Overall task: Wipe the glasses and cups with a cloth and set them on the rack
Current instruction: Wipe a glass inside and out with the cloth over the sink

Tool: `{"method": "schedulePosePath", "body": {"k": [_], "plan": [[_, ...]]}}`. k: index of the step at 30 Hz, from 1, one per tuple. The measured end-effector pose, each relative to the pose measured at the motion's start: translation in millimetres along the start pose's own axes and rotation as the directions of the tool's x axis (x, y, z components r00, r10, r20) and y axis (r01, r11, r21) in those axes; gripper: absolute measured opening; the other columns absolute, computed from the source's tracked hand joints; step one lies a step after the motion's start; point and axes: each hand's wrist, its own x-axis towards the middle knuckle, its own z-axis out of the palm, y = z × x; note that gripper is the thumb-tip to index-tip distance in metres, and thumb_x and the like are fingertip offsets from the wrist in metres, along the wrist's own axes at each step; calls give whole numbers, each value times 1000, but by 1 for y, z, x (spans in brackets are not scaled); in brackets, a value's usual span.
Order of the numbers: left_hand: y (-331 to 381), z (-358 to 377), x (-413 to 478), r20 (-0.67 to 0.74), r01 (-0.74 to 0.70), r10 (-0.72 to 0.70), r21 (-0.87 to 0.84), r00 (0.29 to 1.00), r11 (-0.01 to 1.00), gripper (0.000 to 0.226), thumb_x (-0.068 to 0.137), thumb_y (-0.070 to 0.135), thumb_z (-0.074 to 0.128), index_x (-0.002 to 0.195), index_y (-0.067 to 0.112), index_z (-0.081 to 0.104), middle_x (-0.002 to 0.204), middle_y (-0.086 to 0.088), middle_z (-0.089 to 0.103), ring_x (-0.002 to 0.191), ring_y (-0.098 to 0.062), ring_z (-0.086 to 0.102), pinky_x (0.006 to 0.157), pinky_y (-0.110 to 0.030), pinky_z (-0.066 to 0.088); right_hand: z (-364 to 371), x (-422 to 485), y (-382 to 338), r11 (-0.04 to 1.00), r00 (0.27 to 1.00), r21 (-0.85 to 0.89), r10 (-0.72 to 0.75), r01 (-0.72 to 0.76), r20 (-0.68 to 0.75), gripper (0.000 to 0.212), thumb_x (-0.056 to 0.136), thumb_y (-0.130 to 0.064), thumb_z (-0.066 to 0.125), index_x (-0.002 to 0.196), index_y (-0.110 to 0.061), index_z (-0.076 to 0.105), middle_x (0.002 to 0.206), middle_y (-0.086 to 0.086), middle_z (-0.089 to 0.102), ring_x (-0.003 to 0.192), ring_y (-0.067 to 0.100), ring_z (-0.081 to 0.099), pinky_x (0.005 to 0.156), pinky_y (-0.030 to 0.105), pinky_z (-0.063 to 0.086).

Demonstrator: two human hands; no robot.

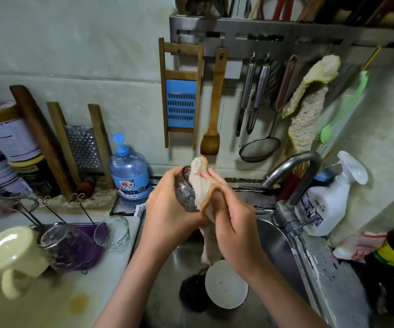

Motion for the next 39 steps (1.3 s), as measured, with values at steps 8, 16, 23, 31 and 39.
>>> {"method": "schedulePosePath", "body": {"k": [8, 16, 23, 31, 39], "plan": [[-6, 11, -2, 141, -172, 149, 170, 979, 970, 61, 69, 60, 49, 114, 21, 58, 96, 20, 54, 91, -1, 54, 78, -7, 40, -7, 5, -21, 990, 977, -55, -119, 131, 176, 40, 102, -21, 33, 133, -6, 52, 143, 5, 50, 139, 12, 39, 117, 51, 21], [-4, 6, -7, 151, -205, 168, 282, 974, 937, 67, 71, 52, 55, 131, 23, 52, 123, 9, 57, 111, -13, 53, 84, -20, 37, 0, 15, -9, 969, 969, -234, 133, -82, 210, 56, 96, -49, 31, 145, -23, 38, 156, 1, 29, 147, 9, 17, 116, 42, 25], [2, 0, -9, -18, 29, -31, -120, 999, 992, 71, 46, 57, 73, 111, 36, 53, 99, 24, 64, 93, 14, 58, 75, 0, 39, 9, 4, -3, 999, 999, -37, -27, 25, -45, 37, 101, -25, 40, 120, -5, 64, 128, -3, 60, 126, 12, 54, 104, 33, 45], [-4, 4, -11, 153, 280, -234, -542, 960, 793, 73, 42, 42, 83, 108, 20, 62, 94, 4, 76, 85, -6, 71, 71, -17, 54, -13, 32, -17, 512, 708, 738, 703, -439, -66, 46, 93, -42, 46, 68, -15, 74, 60, -2, 64, 52, 9, 58, 51, 19, 47], [3, 20, -10, 265, 367, -273, -812, 925, 455, 38, 65, 26, 75, 99, 10, 70, 96, -10, 73, 84, -22, 68, 76, -36, 55, 2, 29, -43, 911, 960, 367, 249, -187, -130, 44, 102, -38, 31, 105, -13, 67, 98, -6, 73, 92, 11, 70, 91, 33, 53]]}}
